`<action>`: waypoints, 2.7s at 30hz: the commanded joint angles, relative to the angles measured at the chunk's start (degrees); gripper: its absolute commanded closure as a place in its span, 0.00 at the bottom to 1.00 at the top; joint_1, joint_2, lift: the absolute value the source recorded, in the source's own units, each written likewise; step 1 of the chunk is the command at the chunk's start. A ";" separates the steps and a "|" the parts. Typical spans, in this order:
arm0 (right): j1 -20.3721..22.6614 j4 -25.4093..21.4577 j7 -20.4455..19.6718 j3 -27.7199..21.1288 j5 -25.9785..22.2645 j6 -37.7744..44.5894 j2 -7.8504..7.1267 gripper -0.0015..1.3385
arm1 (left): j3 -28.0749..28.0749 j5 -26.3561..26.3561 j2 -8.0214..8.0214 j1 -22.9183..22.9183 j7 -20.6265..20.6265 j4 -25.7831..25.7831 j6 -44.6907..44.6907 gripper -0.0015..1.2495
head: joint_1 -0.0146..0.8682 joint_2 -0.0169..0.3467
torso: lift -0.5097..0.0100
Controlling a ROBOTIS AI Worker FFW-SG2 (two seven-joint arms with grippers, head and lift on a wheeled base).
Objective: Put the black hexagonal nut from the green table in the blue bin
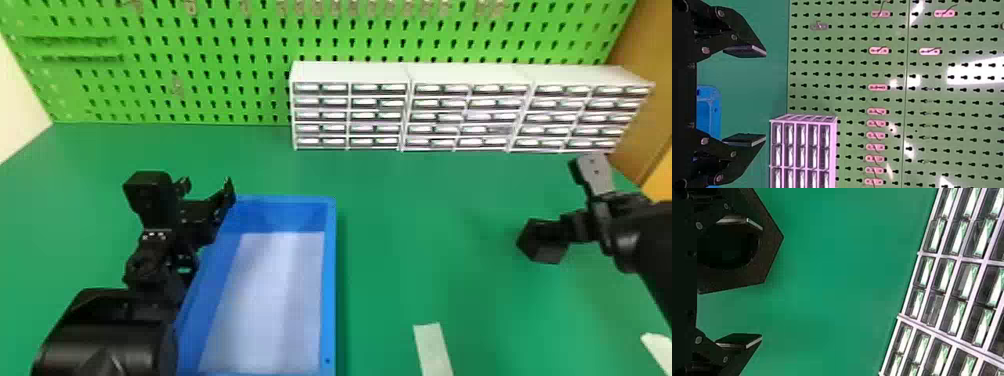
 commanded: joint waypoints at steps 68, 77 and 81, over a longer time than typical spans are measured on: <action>-2.38 7.59 2.78 1.78 -0.82 5.67 -0.06 0.75 | -0.08 -0.18 0.00 0.24 -0.01 0.00 -0.06 0.39 | 0.79 0.19 | 0.80; -2.21 4.78 3.93 2.30 -0.55 7.61 0.38 0.75 | 0.09 -0.18 0.00 0.42 -0.01 0.00 -0.06 0.39 | 0.79 0.19 | 0.80; -1.06 -0.84 4.36 4.68 -1.43 10.60 0.38 0.75 | 0.27 -0.18 0.00 0.50 0.08 0.00 -0.06 0.39 | 0.79 0.19 | 0.80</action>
